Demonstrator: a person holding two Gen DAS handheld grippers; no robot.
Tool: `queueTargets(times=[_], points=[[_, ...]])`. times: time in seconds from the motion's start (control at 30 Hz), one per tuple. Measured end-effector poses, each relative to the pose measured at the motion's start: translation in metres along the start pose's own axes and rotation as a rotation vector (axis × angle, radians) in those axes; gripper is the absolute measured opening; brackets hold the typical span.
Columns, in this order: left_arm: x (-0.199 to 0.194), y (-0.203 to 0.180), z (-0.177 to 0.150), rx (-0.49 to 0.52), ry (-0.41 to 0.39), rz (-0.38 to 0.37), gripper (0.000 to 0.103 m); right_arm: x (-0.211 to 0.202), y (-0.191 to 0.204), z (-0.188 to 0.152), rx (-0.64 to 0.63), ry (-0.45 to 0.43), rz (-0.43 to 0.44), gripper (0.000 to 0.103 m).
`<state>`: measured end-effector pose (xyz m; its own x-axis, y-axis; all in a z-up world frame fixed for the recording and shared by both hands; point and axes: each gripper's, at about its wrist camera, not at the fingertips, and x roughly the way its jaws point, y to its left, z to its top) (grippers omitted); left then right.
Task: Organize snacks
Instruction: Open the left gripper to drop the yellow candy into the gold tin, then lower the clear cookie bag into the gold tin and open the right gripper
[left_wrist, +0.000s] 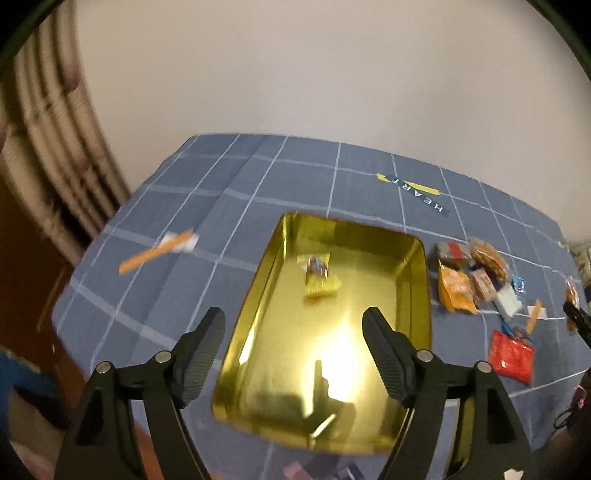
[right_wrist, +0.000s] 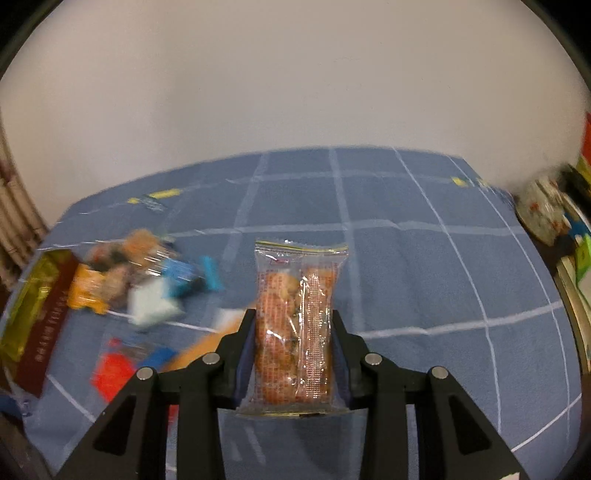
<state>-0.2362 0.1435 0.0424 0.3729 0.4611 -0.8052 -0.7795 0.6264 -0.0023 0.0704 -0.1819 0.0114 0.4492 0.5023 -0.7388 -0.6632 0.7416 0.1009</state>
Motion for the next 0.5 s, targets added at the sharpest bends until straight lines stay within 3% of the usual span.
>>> queueTargets(times=[0.17,0.37,0.5], points=[[-0.023,0.01,-0.032,-0.108,0.03,-0.009,0.073,-0.02,0.077,0.026,-0.094,-0.036,0.16,0.037],[-0.024,0.012,-0.043,-0.061,0.066,-0.003,0.077,-0.009,0.185,0.044,-0.195,0.016,0.354,0.037],[-0.024,0.014,-0.042,-0.04,0.066,0.019,0.091,0.018,0.246,0.051,-0.224,0.081,0.422,0.037]])
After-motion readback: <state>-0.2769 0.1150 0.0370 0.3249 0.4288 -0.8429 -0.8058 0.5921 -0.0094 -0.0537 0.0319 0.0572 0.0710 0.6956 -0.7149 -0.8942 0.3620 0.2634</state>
